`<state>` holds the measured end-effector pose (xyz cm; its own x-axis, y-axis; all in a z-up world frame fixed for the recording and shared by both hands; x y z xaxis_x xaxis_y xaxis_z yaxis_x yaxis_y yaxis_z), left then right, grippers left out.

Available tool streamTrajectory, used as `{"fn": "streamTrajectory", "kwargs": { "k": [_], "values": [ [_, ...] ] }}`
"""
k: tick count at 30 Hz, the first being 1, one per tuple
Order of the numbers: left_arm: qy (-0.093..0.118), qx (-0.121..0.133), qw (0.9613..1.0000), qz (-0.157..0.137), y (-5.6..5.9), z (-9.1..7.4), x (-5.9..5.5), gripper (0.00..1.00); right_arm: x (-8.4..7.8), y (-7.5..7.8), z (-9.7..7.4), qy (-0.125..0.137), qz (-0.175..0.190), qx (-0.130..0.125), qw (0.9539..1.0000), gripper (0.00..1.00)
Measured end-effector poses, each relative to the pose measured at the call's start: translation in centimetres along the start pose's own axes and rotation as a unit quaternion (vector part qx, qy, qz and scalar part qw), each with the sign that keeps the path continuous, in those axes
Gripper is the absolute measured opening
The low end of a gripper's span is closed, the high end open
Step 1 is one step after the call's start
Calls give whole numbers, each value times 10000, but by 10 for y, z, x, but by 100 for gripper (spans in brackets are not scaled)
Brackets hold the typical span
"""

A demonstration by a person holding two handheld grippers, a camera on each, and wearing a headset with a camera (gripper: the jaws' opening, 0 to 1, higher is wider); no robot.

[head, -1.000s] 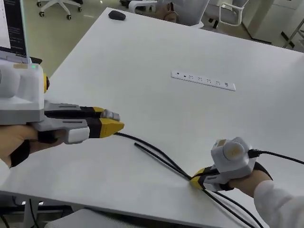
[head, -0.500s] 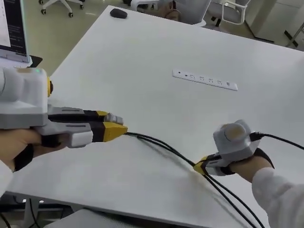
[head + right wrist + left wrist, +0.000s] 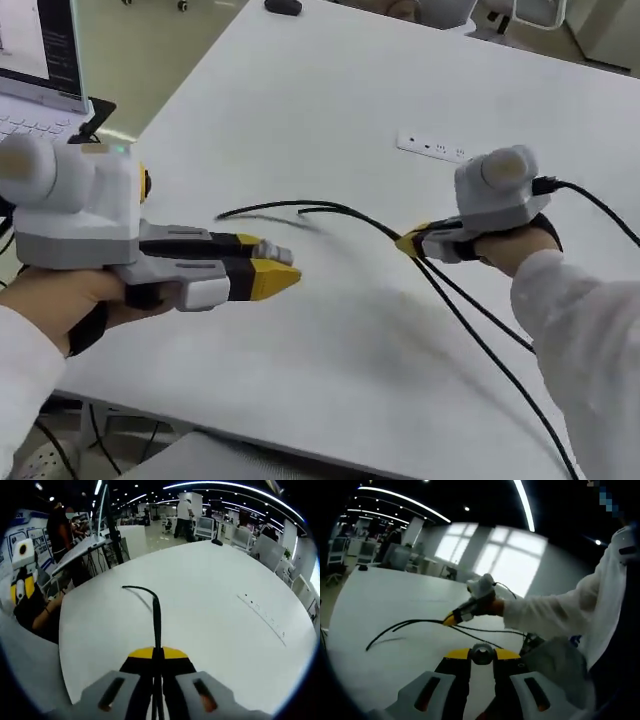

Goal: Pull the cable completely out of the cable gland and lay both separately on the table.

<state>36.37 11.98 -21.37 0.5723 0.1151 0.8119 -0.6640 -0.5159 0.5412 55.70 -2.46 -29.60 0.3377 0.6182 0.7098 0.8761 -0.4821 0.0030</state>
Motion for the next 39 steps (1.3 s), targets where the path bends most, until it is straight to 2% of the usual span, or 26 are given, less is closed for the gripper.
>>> {"fn": "streamTrajectory", "kwargs": {
  "k": [3, 5, 7, 12, 16, 20, 27, 33, 37, 39],
  "values": [
    [-14, 17, 10000, -46, -3, 4, 0, 18, 21, 7, 14, 138, -120, 27, 9998, 2],
    [-23, 33, 10000, -59, -6, 6, 1, 18, 29, 11, 24, 139, -165, 49, 9998, 2],
    [-23, 32, 10000, -78, -7, 8, 1, 18, 30, 14, 35, 156, -191, 79, 9997, 2],
    [-27, 54, 9998, -180, -14, 16, -1, 18, 11, 17, 56, -13, 63, 170, 9998, 2],
    [-48, 2, 9998, -199, -14, 23, -3, 18, -4, 17, 65, -67, 199, 224, 9995, 2],
    [-78, -61, 9996, -247, -11, 31, -8, 18, -15, 15, 69, -61, 272, 245, 9993, 3],
    [-235, -166, 9992, -292, -2, 45, -18, 18, -30, 5, 74, -154, 173, 406, 9989, 4],
    [-279, -195, 9992, -225, 4, 48, -18, 18, -36, 4, 74, -134, -239, 450, 9986, 4],
    [-297, -179, 9992, -175, 7, 47, -15, 18, -34, 4, 68, -53, -254, 468, 9986, 3],
    [-279, -173, 9994, -137, 8, 46, -13, 18, -32, 3, 63, 6, -239, 491, 9985, 7]
  ]
}}
Point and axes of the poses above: the centre of the closed fingertips' face, and the gripper's own axes: z roughly forward along the fingers, y roughly to its right, x roughly out of its top, the point moved 4 cm from there along -z, roughly backward along the fingers, and after that the axes turned 7 degrees about -z, right-handed, at the moved point
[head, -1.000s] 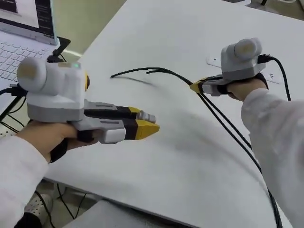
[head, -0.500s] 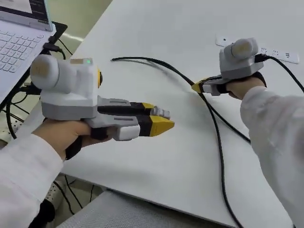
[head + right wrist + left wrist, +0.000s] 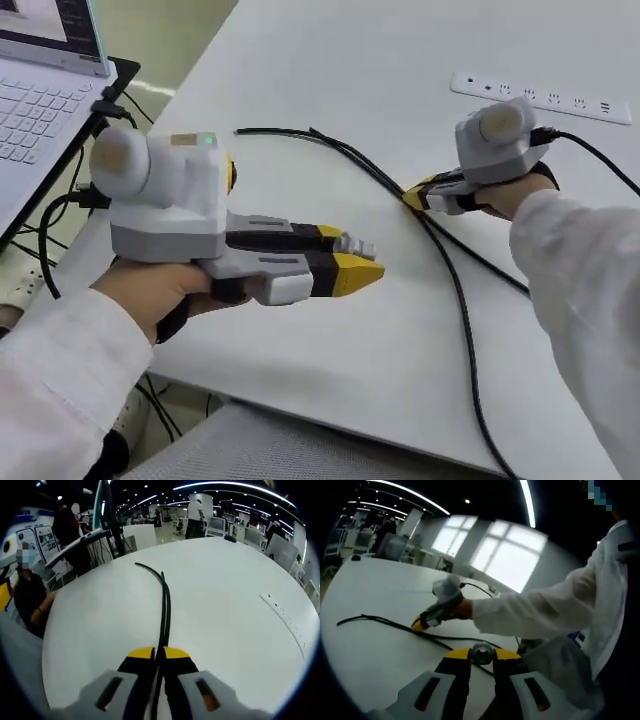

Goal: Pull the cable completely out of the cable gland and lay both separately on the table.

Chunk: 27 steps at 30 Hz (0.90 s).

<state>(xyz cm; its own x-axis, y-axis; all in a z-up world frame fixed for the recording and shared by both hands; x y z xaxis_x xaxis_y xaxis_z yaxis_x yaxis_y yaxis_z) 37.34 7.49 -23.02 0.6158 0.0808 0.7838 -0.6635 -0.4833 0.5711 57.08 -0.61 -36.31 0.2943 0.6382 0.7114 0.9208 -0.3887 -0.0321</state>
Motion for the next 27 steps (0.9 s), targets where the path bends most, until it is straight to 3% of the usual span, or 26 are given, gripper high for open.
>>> {"fn": "streamTrajectory", "kwargs": {
  "k": [5, 11, 15, 21, 25, 27],
  "values": [
    [-59, 23, 9993, 378, -2, 8, 0, 18, 5, -8, -25, 146, -277, -35, 9995, 17],
    [-236, -72, 9970, 737, -8, 36, -7, 18, -2, -17, -69, 342, -443, -97, 9984, 28],
    [-468, -246, 9934, 1020, -12, 63, -19, 18, -14, -25, -104, 429, -477, -224, 9977, 32],
    [-794, -280, 9870, 1372, -21, 105, -41, 18, -37, -41, -158, 628, -295, -456, 9966, 38],
    [-1024, -213, 9824, 1545, -32, 120, -58, 18, -55, -53, -187, 516, -443, -632, 9957, 43],
    [-1065, -161, 9816, 1578, -37, 126, -64, 18, -61, -58, -200, 605, -312, -730, 9950, 43]
  ]
}}
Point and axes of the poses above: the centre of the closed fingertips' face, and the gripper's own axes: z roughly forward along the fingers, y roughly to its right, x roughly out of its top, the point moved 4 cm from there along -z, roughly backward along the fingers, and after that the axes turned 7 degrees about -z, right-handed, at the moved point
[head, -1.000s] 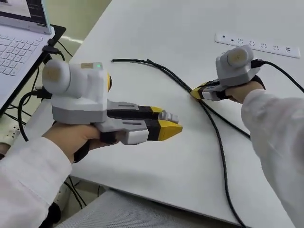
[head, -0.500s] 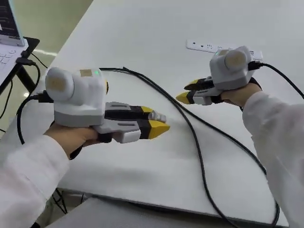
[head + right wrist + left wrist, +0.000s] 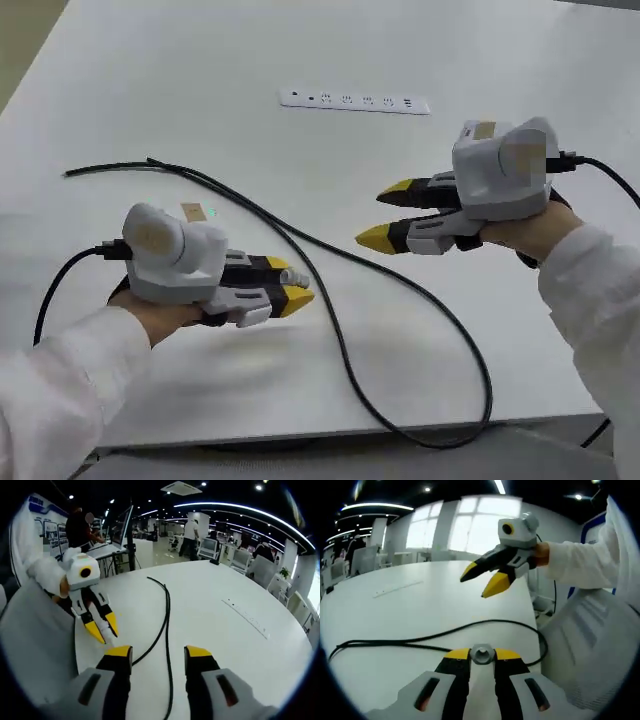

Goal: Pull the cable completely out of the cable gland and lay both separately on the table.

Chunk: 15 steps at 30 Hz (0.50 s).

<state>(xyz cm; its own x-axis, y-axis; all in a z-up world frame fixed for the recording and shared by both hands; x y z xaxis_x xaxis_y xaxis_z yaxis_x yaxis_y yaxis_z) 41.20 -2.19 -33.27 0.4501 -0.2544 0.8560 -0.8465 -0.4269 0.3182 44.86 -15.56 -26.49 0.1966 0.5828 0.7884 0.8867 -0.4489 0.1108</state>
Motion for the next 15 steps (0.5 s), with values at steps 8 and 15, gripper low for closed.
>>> {"fn": "streamTrajectory", "kwargs": {
  "k": [8, 15],
  "values": [
    [-433, 146, 9984, 330, -7, 11, -25, 18, -23, -10, -46, 250, 611, -607, 9960, 45],
    [-587, 182, 9971, 449, -9, 20, -36, 19, -40, -10, -71, 405, 1130, -1102, 9866, 46]
  ]
}}
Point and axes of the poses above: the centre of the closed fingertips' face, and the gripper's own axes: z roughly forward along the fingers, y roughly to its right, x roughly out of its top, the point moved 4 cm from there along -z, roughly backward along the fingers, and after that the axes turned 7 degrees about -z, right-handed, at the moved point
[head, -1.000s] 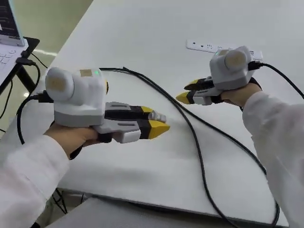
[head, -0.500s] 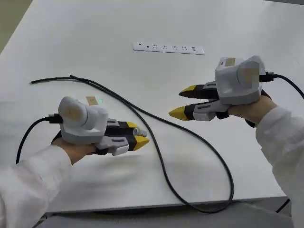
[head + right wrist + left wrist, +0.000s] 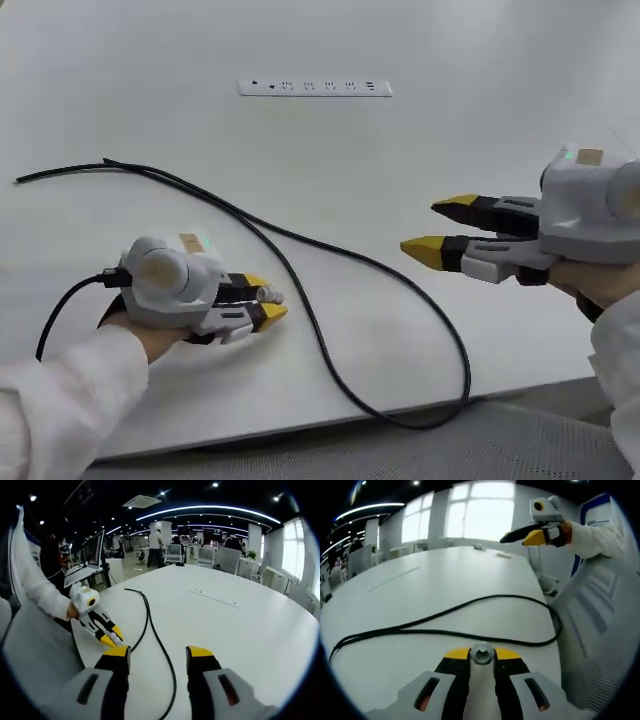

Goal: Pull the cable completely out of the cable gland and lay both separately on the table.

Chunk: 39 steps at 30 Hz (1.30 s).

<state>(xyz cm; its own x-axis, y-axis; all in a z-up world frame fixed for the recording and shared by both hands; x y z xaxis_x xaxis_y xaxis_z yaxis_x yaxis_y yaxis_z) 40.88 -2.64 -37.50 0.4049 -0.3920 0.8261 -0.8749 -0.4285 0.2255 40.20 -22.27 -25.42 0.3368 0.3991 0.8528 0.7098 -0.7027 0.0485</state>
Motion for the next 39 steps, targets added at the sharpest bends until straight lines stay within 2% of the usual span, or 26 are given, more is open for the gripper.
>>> {"fn": "streamTrajectory", "kwargs": {
  "k": [3, 8, 9, 16, 23, 25, 30, 33, 36, 37, 38, 39],
  "values": [
    [-77, -41, 9999, 52, 3, 3, -2, 19, -5, 7, -7, -11, 105, -165, 9998, 47],
    [-272, -24, 9996, 68, 5, 9, -12, 19, -9, 15, -18, 33, 274, -380, 9989, 47],
    [-212, -48, 9998, 30, 5, 10, -11, 19, -10, 15, -20, 42, 290, -401, 9988, 47],
    [-234, -8, 9997, -3, 6, 15, -10, 19, -17, 14, -28, -31, 338, -451, 9984, 48],
    [-280, 71, 9996, -32, 6, 12, -11, 22, -13, 10, -34, -5, 330, -495, 9982, 49],
    [-215, 102, 9997, -39, 6, 5, -6, 23, -13, 8, -35, -19, 314, -479, 9984, 50],
    [166, 290, 9993, -190, 7, -24, 16, 29, -13, 3, -40, -93, 230, -431, 9988, 54],
    [287, 591, 9977, -156, 0, -54, 27, 33, -12, -1, -44, -115, 218, -406, 9989, 55],
    [441, 730, 9954, -438, -1, -84, 36, 43, -13, -6, -46, -151, 204, -353, 9991, 57],
    [451, 761, 9948, -512, -4, -96, 38, 46, -13, -8, -47, -174, 174, -322, 9992, 58],
    [441, 782, 9946, -530, -4, -100, 38, 48, -13, -10, -48, -191, 151, -306, 9992, 59],
    [407, 903, 9935, -558, -4, -113, 40, 52, -14, -11, -49, -227, 145, -280, 9992, 59]
  ]
}}
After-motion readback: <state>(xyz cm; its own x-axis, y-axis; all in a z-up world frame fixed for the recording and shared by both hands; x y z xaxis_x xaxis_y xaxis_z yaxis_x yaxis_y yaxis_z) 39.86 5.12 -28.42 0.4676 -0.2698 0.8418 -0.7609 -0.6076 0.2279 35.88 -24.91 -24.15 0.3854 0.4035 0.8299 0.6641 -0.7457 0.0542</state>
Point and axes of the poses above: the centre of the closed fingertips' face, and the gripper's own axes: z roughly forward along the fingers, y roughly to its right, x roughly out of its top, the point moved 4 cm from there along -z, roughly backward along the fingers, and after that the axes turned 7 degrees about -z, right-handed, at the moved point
